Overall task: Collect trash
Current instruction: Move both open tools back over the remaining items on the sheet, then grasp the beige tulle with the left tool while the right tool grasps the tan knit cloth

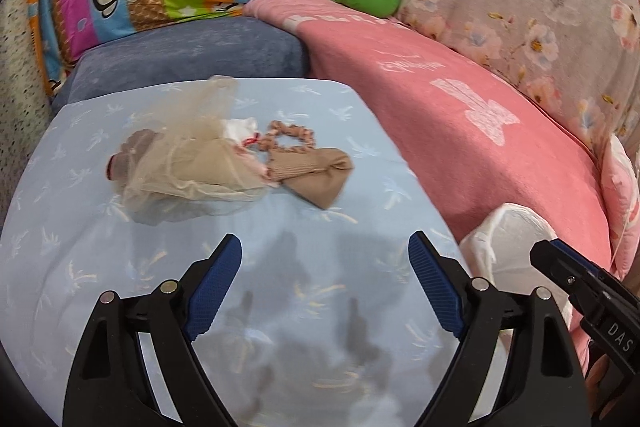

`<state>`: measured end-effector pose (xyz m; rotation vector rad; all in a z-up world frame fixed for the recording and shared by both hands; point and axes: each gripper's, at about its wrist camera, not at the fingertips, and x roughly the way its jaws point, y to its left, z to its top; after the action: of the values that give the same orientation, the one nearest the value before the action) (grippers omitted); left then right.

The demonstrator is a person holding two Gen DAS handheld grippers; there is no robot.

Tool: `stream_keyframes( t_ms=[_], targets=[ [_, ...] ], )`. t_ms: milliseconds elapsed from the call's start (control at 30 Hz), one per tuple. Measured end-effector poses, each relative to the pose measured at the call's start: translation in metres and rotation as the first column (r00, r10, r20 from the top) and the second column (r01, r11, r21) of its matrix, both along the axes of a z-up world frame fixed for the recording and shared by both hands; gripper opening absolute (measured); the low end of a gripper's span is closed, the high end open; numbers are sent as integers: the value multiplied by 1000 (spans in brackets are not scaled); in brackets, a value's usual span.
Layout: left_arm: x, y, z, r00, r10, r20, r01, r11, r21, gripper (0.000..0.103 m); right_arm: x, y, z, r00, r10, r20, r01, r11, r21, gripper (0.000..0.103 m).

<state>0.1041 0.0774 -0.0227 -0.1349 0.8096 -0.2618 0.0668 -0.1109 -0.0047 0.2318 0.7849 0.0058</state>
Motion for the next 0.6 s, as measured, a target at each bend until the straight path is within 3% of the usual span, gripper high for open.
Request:
stream_keyframes(
  t_ms=[600],
  targets=[
    [61,82,-22,988,153,-12,-152,985,86,85,99,66,-43,995,68,-69,-65,997,40,49]
  ],
)
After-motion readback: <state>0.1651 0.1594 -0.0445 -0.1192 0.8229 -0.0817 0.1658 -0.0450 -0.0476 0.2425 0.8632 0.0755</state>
